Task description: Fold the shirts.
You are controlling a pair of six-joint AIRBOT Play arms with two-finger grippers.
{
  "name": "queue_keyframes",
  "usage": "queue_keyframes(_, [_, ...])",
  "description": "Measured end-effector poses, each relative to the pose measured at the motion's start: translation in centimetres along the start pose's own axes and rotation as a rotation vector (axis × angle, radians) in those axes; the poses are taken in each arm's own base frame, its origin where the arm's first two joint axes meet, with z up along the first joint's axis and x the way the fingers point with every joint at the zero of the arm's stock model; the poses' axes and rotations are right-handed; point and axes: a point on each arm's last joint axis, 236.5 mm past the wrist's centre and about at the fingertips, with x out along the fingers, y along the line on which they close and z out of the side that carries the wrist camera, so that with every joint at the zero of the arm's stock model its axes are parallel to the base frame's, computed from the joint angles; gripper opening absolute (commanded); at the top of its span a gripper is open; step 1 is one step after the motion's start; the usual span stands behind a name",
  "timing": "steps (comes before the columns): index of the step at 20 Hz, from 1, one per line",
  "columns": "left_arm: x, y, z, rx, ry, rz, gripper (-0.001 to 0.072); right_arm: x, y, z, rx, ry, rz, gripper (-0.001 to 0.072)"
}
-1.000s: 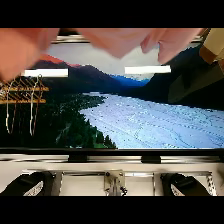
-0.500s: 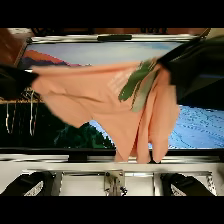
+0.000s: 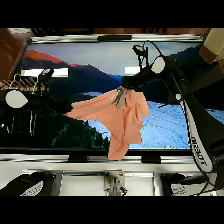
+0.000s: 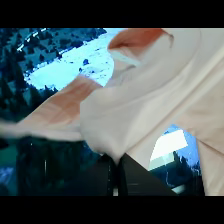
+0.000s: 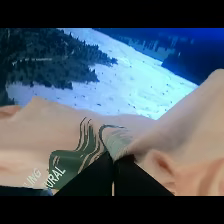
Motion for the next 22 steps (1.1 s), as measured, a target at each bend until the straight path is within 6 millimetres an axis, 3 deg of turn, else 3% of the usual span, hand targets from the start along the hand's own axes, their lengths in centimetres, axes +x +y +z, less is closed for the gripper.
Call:
queue_keyframes(1, [0.6, 0.2, 0.1, -0.008, -0.002, 0.001, 0.0038, 0.4, -0.3, 0.1, 0.017, -0.002, 0.0, 0.052])
queue_keyframes(4, [1.6, 0.6, 0.4, -0.023, -0.012, 0.005, 0.0038, -0.5, -1.0, -0.8, 0.053, 0.045, -0.001, 0.0524])
queue_keyframes(8, [1.3, 0.8, 0.4, -0.029, 0.005, 0.005, 0.0038, -6.3, -3.1, -4.3, 0.04, 0.166, -0.086, 0.0525])
queue_keyframes(11, [1.0, 1.6, -0.9, -0.037, 0.065, 0.02, 0.0038, -10.7, -6.5, -10.0, 0.088, 0.291, -0.197, 0.0525])
queue_keyframes(12, [0.8, 2.0, -1.4, -0.037, 0.088, 0.031, 0.0038, -11.5, -7.3, -12.4, 0.132, 0.326, -0.213, 0.0565])
queue_keyframes(13, [0.7, 2.5, -2.0, -0.033, 0.114, 0.047, 0.0038, -11.8, -7.6, -15.3, 0.186, 0.363, -0.214, 0.0678])
queue_keyframes(15, [0.4, 3.4, -2.9, -0.024, 0.157, 0.077, 0.0038, -11.2, -6.7, -21.3, 0.295, 0.428, -0.167, 0.0678])
queue_keyframes(17, [0.2, 4.0, -3.6, -0.018, 0.184, 0.097, 0.0038, -9.4, -4.4, -26.4, 0.407, 0.467, -0.061, 0.0677])
queue_keyframes(19, [0.1, 4.3, -3.9, -0.013, 0.198, 0.109, 0.0038, -7.7, -2.6, -29.6, 0.51, 0.476, 0.021, 0.0677])
queue_keyframes(22, [0.0, 4.5, -4.1, -0.009, 0.21, 0.118, 0.0038, -5.8, -1.2, -32.2, 0.639, 0.47, 0.09, 0.0677])
